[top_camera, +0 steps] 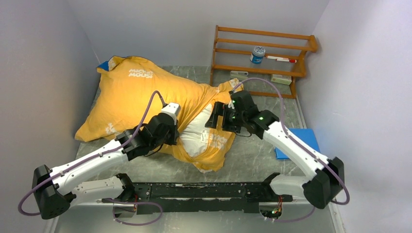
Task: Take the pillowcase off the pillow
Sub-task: Remove the pillow from the pillowcase.
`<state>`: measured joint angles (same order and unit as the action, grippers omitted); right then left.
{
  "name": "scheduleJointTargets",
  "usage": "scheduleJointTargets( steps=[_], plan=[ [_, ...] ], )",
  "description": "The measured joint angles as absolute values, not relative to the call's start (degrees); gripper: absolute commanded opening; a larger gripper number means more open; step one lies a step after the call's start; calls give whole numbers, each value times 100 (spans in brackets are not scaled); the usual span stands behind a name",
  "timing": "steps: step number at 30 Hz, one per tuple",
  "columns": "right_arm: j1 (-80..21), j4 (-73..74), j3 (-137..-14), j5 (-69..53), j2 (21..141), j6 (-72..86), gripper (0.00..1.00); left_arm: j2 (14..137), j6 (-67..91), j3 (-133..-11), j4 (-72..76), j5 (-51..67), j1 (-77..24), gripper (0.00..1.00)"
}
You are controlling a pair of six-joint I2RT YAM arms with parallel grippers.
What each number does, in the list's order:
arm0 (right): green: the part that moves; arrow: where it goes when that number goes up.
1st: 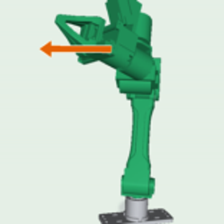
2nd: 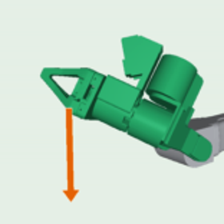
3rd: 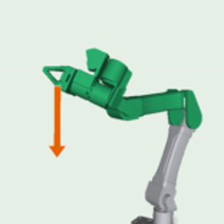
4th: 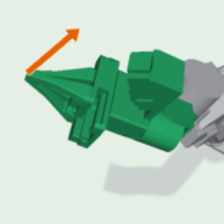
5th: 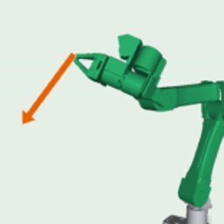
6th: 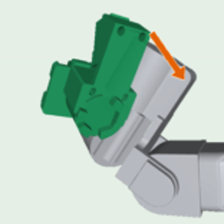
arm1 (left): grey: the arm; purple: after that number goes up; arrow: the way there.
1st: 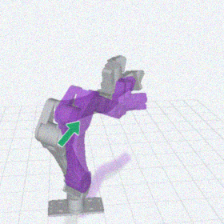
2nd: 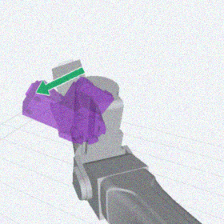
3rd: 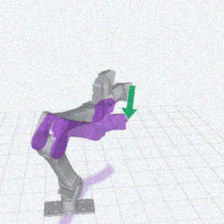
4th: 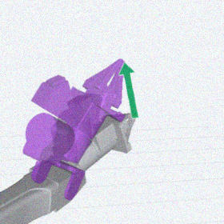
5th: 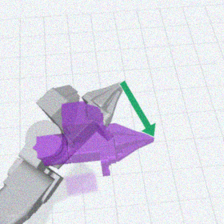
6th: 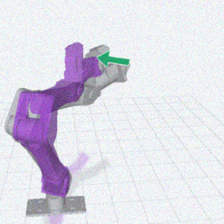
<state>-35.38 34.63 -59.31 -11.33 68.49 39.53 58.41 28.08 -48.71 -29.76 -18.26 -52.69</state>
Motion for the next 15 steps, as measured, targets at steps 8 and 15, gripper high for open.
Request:
scheduleJointTargets(
  steps=[8,15],
  plan=[
    [-3697,3291,-5507,30,7765,4362,56,5907,2908,-4847,-2987,-1787,-5269,5],
    [-3642,2971,-4193,585,6326,4630,14,5907,3083,-4847,-3181,-1927,-5275,5]
  ],
)
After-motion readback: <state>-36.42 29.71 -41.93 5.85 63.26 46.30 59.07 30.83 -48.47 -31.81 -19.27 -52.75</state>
